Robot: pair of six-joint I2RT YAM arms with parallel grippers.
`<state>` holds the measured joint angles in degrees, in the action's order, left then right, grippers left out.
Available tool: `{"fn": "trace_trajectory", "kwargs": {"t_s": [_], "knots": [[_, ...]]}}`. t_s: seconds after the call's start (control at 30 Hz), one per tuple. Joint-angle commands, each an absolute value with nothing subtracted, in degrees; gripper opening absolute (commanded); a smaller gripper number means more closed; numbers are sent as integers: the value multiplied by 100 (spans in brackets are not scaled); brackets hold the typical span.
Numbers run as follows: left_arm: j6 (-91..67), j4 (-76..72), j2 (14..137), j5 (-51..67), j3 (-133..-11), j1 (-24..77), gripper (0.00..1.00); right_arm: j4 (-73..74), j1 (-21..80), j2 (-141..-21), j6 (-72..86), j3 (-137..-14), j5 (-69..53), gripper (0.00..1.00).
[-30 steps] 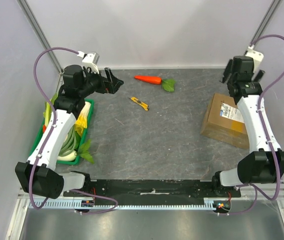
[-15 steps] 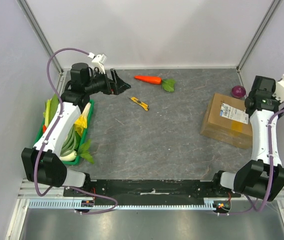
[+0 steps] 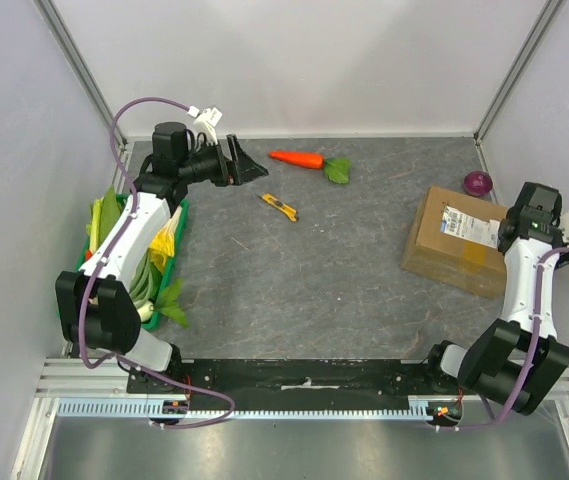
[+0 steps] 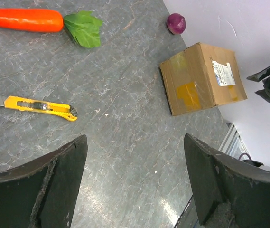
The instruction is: Unpack the express box
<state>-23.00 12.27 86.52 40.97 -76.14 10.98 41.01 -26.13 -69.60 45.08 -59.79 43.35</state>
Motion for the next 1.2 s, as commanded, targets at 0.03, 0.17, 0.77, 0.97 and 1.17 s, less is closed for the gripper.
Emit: {"fn": "trace_trajectory", "kwargs": {"t_s": [0.03, 0.17, 0.77, 0.97, 1.17], "knots": [[-2470, 1055, 8701, 4316, -7884, 1090, 87, 3683, -2917, -6820, 4965, -5661, 3991, 58], [-2470, 1081, 8727, 4315, -7875, 1081, 87, 3516, -3058, -6575, 5352, -5397, 3788, 39], [-2909, 1160, 9140, 4359, -7875, 1099, 82, 3304, -2559, -6698, 6135, -4553, 703, 30], [-3076, 1037, 9290, 4491, -7805, 1186, 80, 3551, -1539, -6346, 6030, -4658, 1010, 32], [-3103, 906, 9395, 4553, -7735, 1388, 80, 2664, -905, -6170, 5248, -4527, 423, 23]]}}
